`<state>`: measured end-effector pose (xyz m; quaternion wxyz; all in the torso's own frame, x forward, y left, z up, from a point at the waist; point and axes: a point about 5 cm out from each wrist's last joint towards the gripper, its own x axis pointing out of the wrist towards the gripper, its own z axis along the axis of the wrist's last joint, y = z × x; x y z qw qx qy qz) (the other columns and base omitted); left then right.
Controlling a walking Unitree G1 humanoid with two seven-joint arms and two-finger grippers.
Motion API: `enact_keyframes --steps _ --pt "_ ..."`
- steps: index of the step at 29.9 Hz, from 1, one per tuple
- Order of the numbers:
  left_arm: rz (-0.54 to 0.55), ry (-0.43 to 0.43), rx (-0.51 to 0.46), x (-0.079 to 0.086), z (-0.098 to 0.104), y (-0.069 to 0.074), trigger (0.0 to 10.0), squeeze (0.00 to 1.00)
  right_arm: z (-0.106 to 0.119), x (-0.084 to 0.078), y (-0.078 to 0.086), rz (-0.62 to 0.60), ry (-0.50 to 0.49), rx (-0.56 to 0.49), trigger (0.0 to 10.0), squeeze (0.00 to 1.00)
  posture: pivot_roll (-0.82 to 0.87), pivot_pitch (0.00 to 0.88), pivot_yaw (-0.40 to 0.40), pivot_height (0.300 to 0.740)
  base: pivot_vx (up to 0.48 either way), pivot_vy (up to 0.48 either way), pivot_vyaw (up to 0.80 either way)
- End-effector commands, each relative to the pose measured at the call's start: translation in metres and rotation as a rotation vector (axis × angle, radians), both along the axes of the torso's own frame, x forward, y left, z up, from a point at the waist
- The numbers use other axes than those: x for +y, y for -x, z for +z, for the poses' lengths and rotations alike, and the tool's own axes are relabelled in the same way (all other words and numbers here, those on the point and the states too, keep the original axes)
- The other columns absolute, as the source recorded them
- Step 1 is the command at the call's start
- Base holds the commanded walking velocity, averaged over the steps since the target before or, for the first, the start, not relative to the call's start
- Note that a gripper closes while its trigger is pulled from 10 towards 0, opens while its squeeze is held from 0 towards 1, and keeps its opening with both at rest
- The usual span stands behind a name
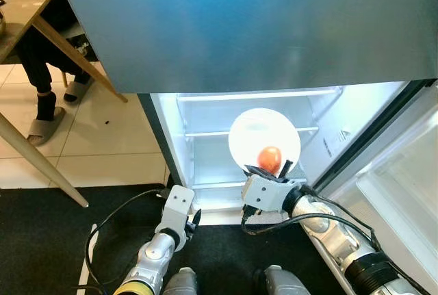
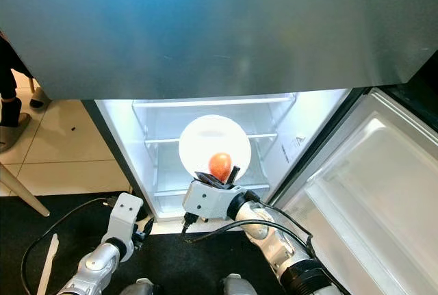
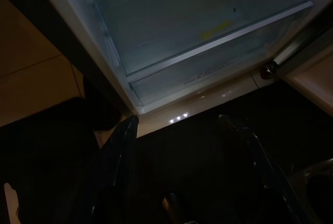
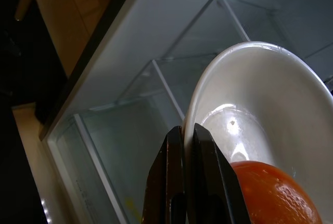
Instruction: Restocking fridge
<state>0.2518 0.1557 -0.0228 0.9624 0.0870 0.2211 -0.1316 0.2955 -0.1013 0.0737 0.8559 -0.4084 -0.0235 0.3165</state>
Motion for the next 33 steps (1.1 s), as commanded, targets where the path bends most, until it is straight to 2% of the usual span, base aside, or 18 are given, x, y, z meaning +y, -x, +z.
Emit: enact_keyframes --steps 1,21,33 --pt "-0.010 0.010 0.008 -0.0059 -0.0036 0.0053 10.0 0.00 0.0027 0.0004 0.0011 0.004 -0.013 -0.006 10.0 0.00 -0.08 0.177 -0.014 0.723 0.000 0.000 0.00" --pt "-0.004 -0.005 0.019 -0.0022 -0.0060 0.0097 10.0 0.00 0.0014 -0.0008 0.0047 0.001 -0.017 0.017 10.0 0.00 -0.07 0.172 -0.018 0.723 -0.456 0.000 0.00" --pt "0.036 0.002 0.035 0.0007 -0.0058 0.0065 10.0 0.00 0.0009 -0.0053 0.0083 -0.016 -0.025 0.025 10.0 0.00 -0.09 0.175 -0.015 0.723 0.000 0.000 0.00"
